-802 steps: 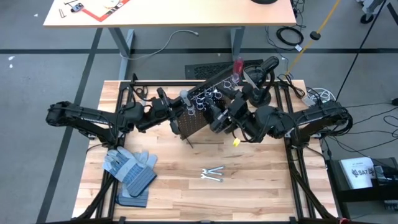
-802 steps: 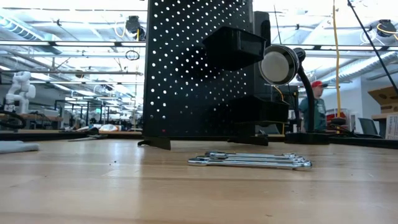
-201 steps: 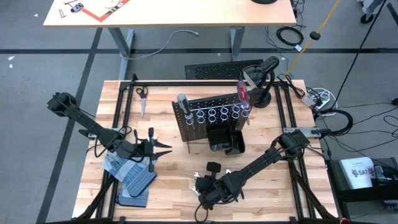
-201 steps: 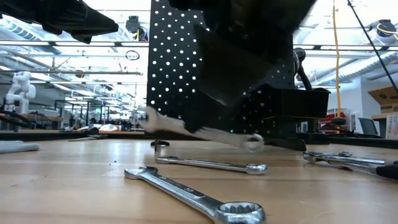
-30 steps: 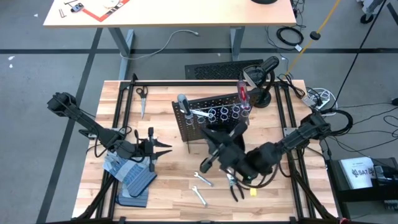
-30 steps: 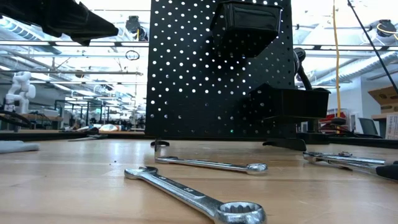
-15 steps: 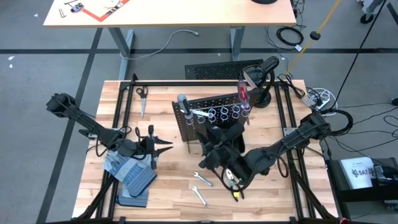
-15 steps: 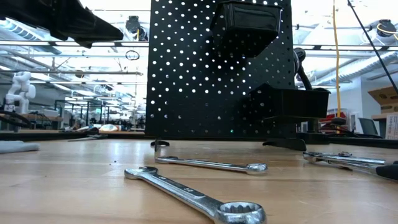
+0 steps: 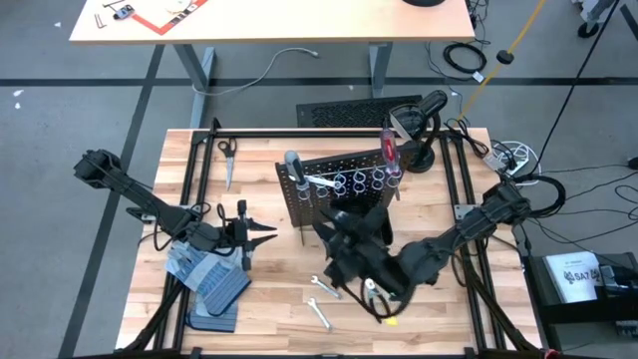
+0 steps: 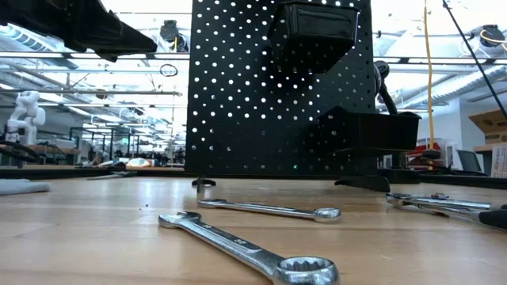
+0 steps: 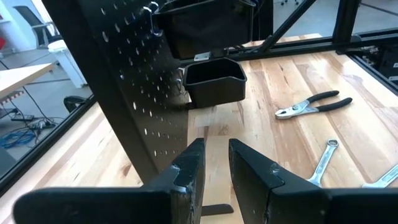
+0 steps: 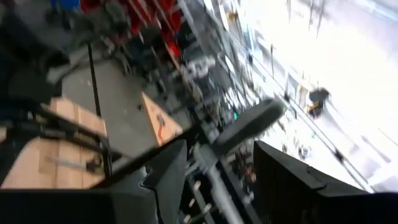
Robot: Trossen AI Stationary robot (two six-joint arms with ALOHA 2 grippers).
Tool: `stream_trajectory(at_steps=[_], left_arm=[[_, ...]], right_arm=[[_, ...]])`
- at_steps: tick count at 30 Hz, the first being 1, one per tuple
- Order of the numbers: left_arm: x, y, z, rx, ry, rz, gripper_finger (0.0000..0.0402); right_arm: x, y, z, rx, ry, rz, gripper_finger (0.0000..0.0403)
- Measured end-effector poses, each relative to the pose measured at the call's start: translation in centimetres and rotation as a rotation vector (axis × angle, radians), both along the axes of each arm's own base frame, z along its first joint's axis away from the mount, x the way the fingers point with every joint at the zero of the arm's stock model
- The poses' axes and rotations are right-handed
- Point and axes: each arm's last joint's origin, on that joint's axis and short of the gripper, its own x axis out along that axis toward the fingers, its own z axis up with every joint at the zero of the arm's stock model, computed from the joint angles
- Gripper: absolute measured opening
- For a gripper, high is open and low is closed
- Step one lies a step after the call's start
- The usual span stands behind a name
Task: Hang tools onto peg board
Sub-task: Hang the silver wrench on the black peg board
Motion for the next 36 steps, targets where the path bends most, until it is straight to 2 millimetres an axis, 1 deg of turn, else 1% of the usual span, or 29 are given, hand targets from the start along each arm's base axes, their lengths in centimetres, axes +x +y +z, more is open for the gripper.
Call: stream_trajectory(at_steps=[5,8,10,12,13,15,18,22,25,28,36], left_arm=[[0.0,0.0,-0.2,0.008,0.015,0.000,0.0082],[0.0,0.0,-0.2,0.008,0.015,0.000,0.0082],[0.0,0.0,-0.1,0.007,0.015,0.000,0.0082],[0.0,0.0,-0.1,-0.002,0.014,0.003,0.0082],[0.0,0.0,-0.1,-0.011,0.012,0.005,0.0082],[0.0,0.0,-0.1,-0.016,0.011,0.006,0.0082],[0.0,0.0,-0.1,-0.016,0.009,0.006,0.0082],[0.0,0.1,-0.1,-0.016,0.008,0.008,0.0082],[0.0,0.1,-0.1,-0.016,0.008,0.010,0.0082],[0.0,0.1,-0.1,-0.015,0.011,0.009,0.0082],[0.0,0.1,-0.2,-0.019,0.013,0.003,0.0082]], right_arm=[[-1.4,1.4,3.0,0.030,-0.098,0.112,0.0178],[-2.0,1.9,4.2,0.071,-0.169,0.189,0.0175],[-2.3,1.8,5.0,0.094,-0.189,0.178,0.0173],[-2.4,1.1,5.6,0.118,-0.162,0.073,0.0172],[-2.3,0.6,5.6,0.124,-0.132,0.019,0.0172],[-1.8,-0.2,5.4,0.123,-0.089,-0.030,0.0175],[-0.8,-0.9,4.5,0.086,-0.007,-0.077,0.0187],[-0.1,-2.1,3.2,0.064,0.088,-0.182,0.0205],[0.3,-2.8,2.7,0.050,0.125,-0.222,0.0208],[0.3,-2.9,2.5,0.042,0.139,-0.226,0.0203],[-0.1,-1.8,1.3,-0.010,0.231,-0.182,0.0188]])
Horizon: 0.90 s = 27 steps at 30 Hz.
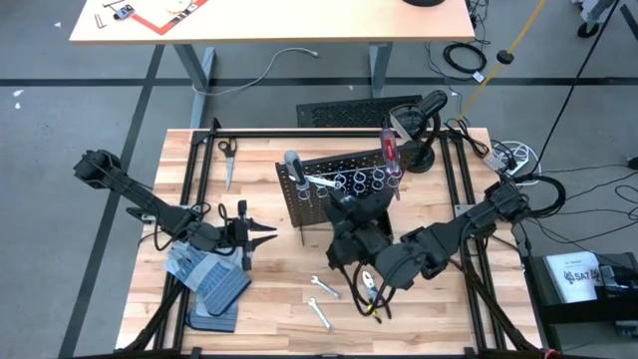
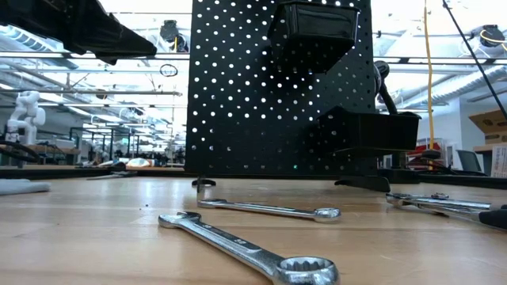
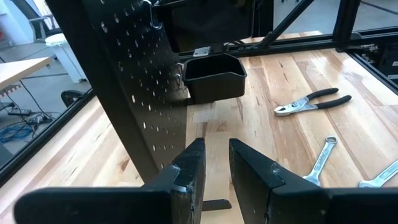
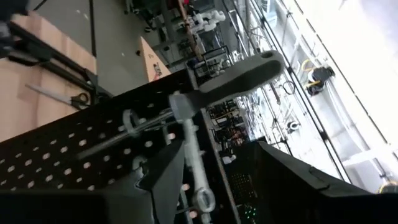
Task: Hang tools onto peg board
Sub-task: Hang the silver wrench on the black peg board
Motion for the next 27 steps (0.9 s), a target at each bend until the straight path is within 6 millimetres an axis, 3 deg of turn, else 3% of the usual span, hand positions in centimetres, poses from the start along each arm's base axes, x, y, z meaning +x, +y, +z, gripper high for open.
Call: stream_trajectory(at_steps=[8,27], left_arm=[[0.0,0.0,0.1,-0.004,-0.007,0.000,0.0082],[0.0,0.0,0.1,-0.004,-0.006,0.000,0.0082]], right_arm=[[0.3,-0.4,-1.7,-0.052,0.079,-0.124,0.0178],[2.9,-3.2,-3.4,-0.095,0.155,-0.214,0.0118]])
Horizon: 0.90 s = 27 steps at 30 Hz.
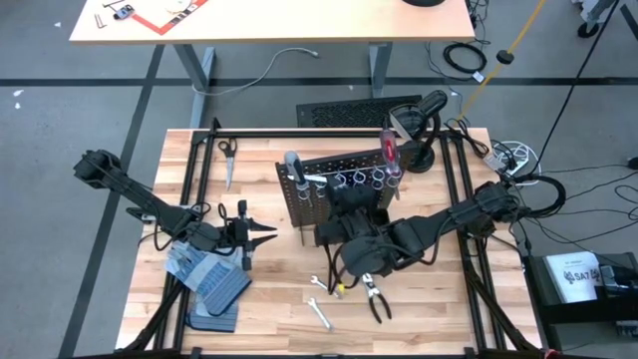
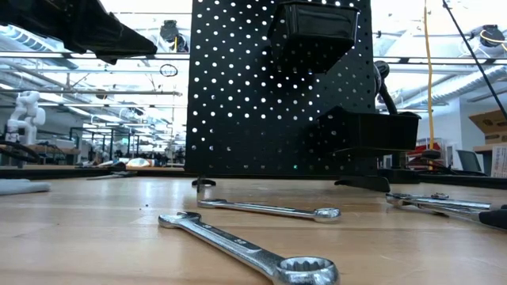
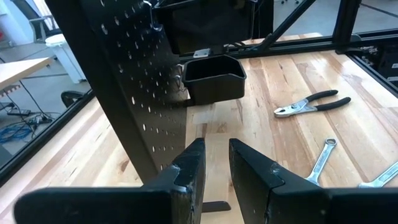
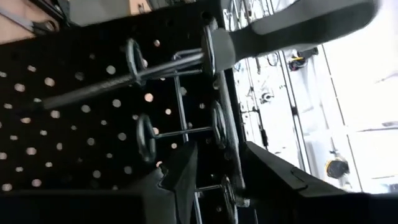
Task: Hang tools onto peg board
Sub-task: Hang the silver wrench on the black peg board
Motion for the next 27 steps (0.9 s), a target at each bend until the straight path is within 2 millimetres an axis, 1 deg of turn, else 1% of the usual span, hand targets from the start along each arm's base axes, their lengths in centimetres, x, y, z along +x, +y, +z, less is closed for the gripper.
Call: stream_trajectory(at_steps=[4,10,12,17,27], left_arm=[[0.0,0.0,0.0,0.000,0.000,0.000,0.0082],[0.0,0.0,0.0,0.000,0.000,0.000,0.0082],[0.0,0.0,0.0,0.001,0.000,0.000,0.0082],[0.0,0.0,0.0,0.000,0.000,0.000,0.0082],[0.0,0.0,0.0,0.000,0.000,0.000,0.0082]], right_arm=[[0.0,-0.1,0.0,0.008,-0.021,-0.013,0.0089],[-0.1,-0.1,0.0,0.012,-0.036,-0.023,0.0026],[-0.1,-0.1,0.0,0.016,-0.042,-0.020,0.0011],[-0.1,0.2,0.0,0.021,-0.047,-0.010,0.0015],[-0.5,1.3,0.0,0.026,-0.055,0.018,0.0007]])
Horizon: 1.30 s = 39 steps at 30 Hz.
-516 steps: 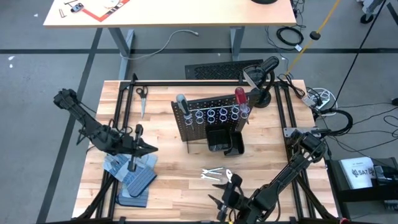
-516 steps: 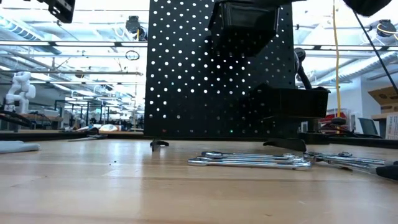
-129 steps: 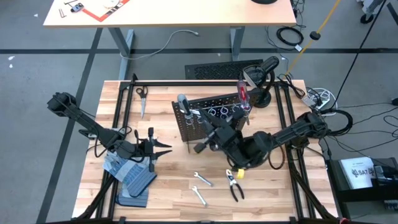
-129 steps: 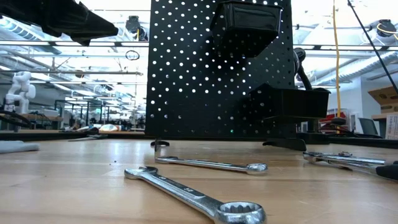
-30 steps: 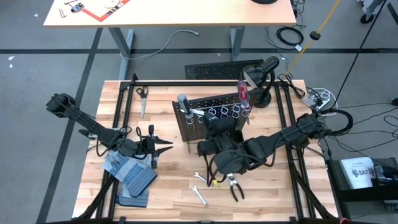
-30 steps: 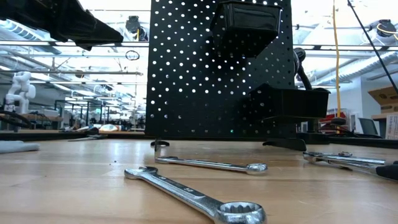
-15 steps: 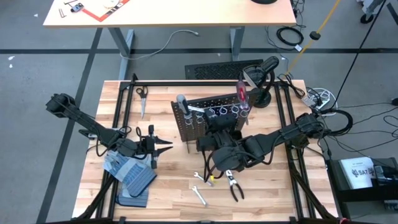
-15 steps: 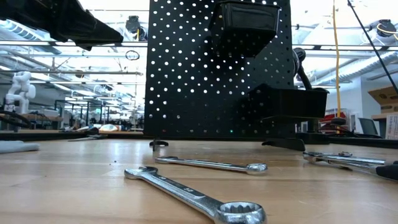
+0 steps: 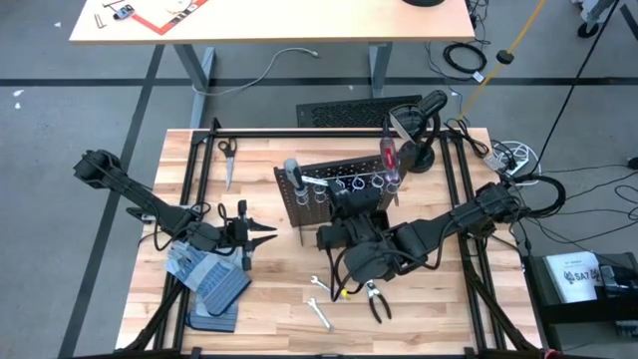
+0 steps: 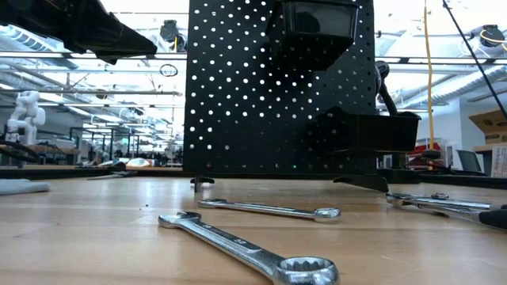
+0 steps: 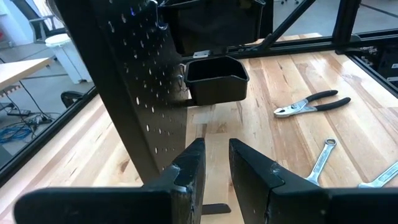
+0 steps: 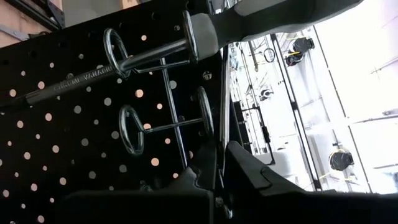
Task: Hang tools onto peg board
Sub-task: Hang the silver wrench on the black peg board
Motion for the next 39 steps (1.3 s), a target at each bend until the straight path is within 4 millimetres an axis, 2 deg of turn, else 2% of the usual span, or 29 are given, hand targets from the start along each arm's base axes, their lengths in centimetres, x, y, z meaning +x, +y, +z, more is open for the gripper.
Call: stream_trajectory(at_steps=[8,39], left_arm=[[0.00,0.00,0.00,0.000,0.000,0.000,0.0082],[0.00,0.00,0.00,0.000,0.000,-0.001,0.0082]], right_arm=[[-0.03,0.14,-0.03,0.013,-0.019,0.009,0.0007],[-0.10,0.47,0.81,0.122,-0.273,-0.061,0.0013]])
